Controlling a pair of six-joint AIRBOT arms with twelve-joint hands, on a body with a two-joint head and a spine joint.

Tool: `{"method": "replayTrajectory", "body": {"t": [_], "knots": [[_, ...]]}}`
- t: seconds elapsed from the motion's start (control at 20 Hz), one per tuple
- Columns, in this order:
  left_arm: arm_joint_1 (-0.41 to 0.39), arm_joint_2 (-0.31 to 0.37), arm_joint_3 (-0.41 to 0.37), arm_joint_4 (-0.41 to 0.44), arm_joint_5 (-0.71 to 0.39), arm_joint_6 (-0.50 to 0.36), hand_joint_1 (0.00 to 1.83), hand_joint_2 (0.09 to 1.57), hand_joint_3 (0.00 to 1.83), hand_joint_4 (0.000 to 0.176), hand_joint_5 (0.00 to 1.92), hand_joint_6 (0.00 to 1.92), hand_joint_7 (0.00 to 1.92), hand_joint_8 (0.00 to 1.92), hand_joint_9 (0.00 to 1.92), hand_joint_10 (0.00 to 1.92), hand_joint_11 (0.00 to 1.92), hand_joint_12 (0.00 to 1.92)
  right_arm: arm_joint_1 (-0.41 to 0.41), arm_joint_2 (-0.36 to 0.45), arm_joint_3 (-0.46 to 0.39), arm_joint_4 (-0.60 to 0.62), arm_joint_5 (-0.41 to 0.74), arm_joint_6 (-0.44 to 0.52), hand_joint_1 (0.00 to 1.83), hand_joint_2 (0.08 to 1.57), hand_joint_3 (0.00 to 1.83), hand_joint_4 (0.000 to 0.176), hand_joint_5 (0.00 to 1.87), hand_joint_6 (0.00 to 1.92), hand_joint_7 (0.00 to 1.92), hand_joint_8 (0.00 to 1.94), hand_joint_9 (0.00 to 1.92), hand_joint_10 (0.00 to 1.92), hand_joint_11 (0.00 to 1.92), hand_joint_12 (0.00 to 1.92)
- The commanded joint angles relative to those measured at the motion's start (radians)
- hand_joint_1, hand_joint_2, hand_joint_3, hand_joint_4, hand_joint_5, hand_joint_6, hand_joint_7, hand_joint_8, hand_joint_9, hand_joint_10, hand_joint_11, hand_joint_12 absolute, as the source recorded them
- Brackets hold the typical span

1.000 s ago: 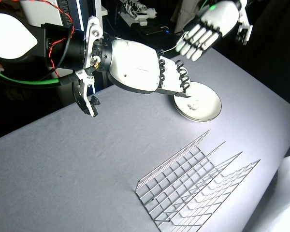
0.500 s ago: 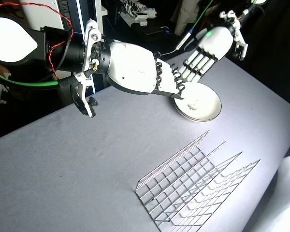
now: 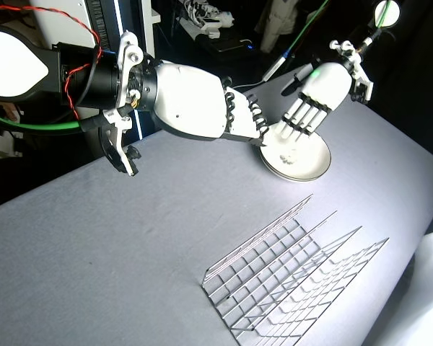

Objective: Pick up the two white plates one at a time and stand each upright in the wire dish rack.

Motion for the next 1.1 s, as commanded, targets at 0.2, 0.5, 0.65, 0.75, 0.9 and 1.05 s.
{"method": "replayTrajectory", "body": {"t": [0.2,0.5,0.65,0.75,0.9,1.05], "knots": [[-0.001,-0.018,0.047,-0.047,-0.018,0.000,0.00,1.17,0.00,0.000,0.00,0.00,0.00,0.00,0.00,0.00,0.00,0.00,0.068,0.005,-0.005,-0.057,0.103,-0.005,0.14,1.25,0.00,0.000,0.18,0.00,0.17,0.00,0.12,0.00,0.00,0.25],[0.017,-0.049,0.100,-0.038,-0.003,0.000,0.00,1.17,0.00,0.000,0.00,0.00,0.00,0.00,0.00,0.00,0.00,0.00,0.113,0.004,0.013,-0.120,0.070,-0.041,0.17,1.26,0.00,0.000,0.21,0.01,0.19,0.01,0.12,0.01,0.00,0.23],[0.019,-0.058,0.113,-0.034,0.013,0.000,0.00,1.17,0.00,0.000,0.00,0.00,0.00,0.00,0.00,0.00,0.00,0.00,0.118,-0.019,0.031,-0.168,0.082,-0.049,0.16,1.25,0.00,0.000,0.18,0.00,0.17,0.00,0.12,0.00,0.00,0.29],[0.023,-0.062,0.121,-0.028,0.025,0.000,0.00,1.18,0.00,0.000,0.00,0.00,0.00,0.00,0.00,0.00,0.00,0.00,0.130,-0.054,0.075,-0.236,0.101,-0.051,0.15,1.25,0.00,0.000,0.18,0.00,0.17,0.00,0.12,0.00,0.00,0.33],[0.016,-0.064,0.118,-0.019,0.019,-0.011,0.00,1.17,0.00,0.000,0.00,0.00,0.00,0.00,0.00,0.00,0.00,0.00,0.134,-0.098,0.128,-0.238,0.100,-0.050,0.05,1.29,0.01,0.000,0.14,0.00,0.13,0.00,0.09,0.00,0.00,0.14],[-0.008,-0.057,0.110,-0.007,0.011,-0.011,0.00,1.17,0.00,0.000,0.00,0.00,0.00,0.00,0.00,0.00,0.00,0.00,0.129,-0.127,0.156,-0.240,0.084,-0.053,0.15,1.27,0.00,0.000,0.18,0.01,0.16,0.01,0.11,0.01,0.00,0.25]]}}
